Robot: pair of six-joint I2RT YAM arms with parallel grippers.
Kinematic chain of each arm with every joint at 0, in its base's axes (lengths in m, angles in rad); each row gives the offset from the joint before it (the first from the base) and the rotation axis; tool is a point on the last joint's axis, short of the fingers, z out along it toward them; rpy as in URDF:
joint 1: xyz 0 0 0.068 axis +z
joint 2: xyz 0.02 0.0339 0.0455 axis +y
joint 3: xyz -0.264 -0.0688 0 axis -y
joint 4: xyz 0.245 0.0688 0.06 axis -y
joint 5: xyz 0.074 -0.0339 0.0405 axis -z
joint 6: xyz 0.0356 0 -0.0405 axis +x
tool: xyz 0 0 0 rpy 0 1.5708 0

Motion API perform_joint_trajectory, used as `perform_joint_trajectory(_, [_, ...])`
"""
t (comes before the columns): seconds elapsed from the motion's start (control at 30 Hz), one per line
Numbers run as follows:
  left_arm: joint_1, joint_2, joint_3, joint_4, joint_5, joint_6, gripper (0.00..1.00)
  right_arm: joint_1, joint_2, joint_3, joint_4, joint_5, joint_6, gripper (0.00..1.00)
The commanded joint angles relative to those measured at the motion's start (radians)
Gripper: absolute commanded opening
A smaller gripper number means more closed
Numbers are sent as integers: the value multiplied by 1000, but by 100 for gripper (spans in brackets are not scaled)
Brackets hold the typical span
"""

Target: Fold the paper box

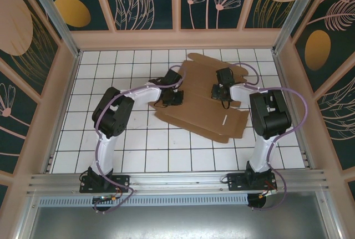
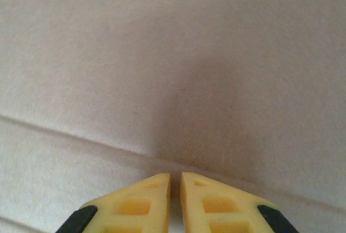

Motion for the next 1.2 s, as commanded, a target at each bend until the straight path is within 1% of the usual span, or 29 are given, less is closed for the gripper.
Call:
perform_joint_trajectory(0.0, [77,68,44,-78,-116,-40,0,17,-30,-83,-87,51,-8,16])
perform_joint_trajectory(0.1, [82,163,219,-141,-141,-19,0,71,-68,-134,-88,-9,1,17])
perform_joint_trajectory(0.2, [84,274,416,-226,-188,15,0,182,-99,-173,-103,-46,18,17])
perform_joint_trajectory(0.27, [87,346,532,-269,-192,39,0,243,-119,-196,-99,-82,50,17])
perform_joint_trajectory(0.3, [88,384,591,-286,-183,51,0,290,-130,-211,-76,-121,72,17])
perform_joint_trajectory(0.37, [91,446,686,-308,-133,60,0,353,-130,-215,-38,-193,104,18])
perform_joint_trajectory(0.43, [91,471,723,-276,-43,54,0,399,-124,-204,29,-259,141,20])
perform_joint_trajectory(0.5, [88,463,727,-223,45,46,0,401,-129,-209,127,-357,190,21])
perform_joint_trajectory(0.57, [88,427,735,-201,55,54,0,380,-155,-213,197,-419,225,22])
perform_joint_trajectory(0.6, [91,392,724,-187,49,65,0,366,-181,-216,212,-427,228,23])
perform_joint_trajectory(0.7, [99,273,671,-146,25,72,0,317,-280,-234,186,-381,199,26])
perform_joint_trajectory(0.77, [100,176,585,-97,11,52,0,263,-330,-254,145,-332,179,28])
perform_joint_trajectory(0.83, [100,76,462,-51,-15,5,0,188,-365,-272,103,-303,157,27])
perform_joint_trajectory(0.87, [99,44,409,-36,-18,-10,0,160,-372,-274,78,-275,148,26])
perform_joint_trajectory(0.93, [99,-7,294,-32,-25,-48,0,111,-369,-264,25,-183,113,18])
perform_joint_trajectory(1.03, [100,-73,114,-10,-7,-100,0,70,-317,-225,-29,-113,85,12])
perform_joint_trajectory(1.1, [99,-124,-20,29,17,-130,0,59,-290,-213,-32,-79,74,10])
perform_joint_trajectory(1.17, [99,-155,-115,62,49,-153,0,59,-259,-200,-40,-39,60,6])
